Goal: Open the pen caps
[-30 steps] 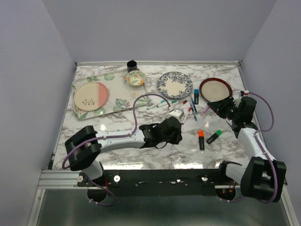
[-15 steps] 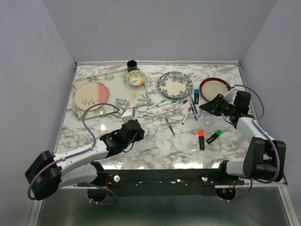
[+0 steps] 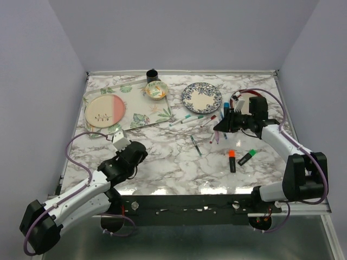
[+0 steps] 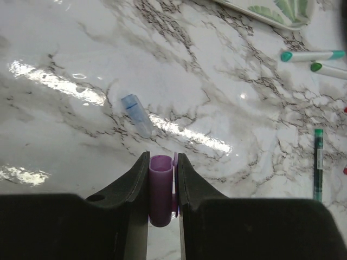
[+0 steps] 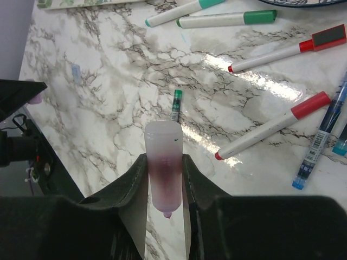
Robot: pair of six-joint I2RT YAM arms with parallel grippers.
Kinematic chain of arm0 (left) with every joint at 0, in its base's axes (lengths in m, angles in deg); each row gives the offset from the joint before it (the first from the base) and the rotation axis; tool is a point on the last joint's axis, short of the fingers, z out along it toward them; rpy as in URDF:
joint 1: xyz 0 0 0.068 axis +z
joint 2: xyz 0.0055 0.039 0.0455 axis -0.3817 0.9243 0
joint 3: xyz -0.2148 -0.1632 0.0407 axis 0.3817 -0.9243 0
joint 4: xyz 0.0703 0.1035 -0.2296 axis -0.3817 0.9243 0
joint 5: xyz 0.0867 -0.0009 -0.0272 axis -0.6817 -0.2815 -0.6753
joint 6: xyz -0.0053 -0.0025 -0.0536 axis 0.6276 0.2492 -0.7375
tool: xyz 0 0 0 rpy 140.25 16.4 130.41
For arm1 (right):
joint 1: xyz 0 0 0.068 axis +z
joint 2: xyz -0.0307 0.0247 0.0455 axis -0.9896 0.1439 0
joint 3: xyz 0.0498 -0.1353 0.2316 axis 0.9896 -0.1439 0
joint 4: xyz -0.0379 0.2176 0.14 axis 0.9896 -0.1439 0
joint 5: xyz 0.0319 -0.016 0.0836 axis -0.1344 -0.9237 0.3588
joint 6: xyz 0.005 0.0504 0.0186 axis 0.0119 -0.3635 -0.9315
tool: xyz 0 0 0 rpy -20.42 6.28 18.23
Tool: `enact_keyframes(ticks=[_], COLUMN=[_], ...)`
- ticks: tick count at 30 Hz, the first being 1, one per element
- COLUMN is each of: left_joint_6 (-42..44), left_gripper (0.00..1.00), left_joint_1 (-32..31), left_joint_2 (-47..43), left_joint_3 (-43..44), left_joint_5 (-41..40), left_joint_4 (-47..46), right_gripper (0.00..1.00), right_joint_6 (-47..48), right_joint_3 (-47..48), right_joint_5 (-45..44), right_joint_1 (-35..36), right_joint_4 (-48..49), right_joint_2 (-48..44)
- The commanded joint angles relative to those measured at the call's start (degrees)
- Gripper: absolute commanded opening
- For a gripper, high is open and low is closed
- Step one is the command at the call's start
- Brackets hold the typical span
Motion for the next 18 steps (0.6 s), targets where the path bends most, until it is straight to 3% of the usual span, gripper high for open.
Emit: enact_keyframes(ticks=[1, 11, 18], left_joint_6=[-3.0, -0.6, 2.5], left_gripper=[0.0, 0.0, 0.19], left_joint_1=[3.8, 13.1, 17.5], left_joint_2=[-1.7, 0.8, 8.7], left_joint_3=[-1.6, -4.9, -4.9], left_joint_5=[-4.5, 0.1, 4.5], left_joint_4=[4.6, -2.9, -10.4], right_gripper=[0.01, 0.01, 0.01], right_joint_6=[4.6, 6.0, 7.4], right_joint_3=[1.8, 3.0, 3.9], right_joint_5=[-2.3, -2.8, -4.8], right_joint_1=[1.0, 1.9, 3.5], right_joint_4=[-3.8, -5.4, -6.4], right_joint_2=[1.3, 2.9, 4.0])
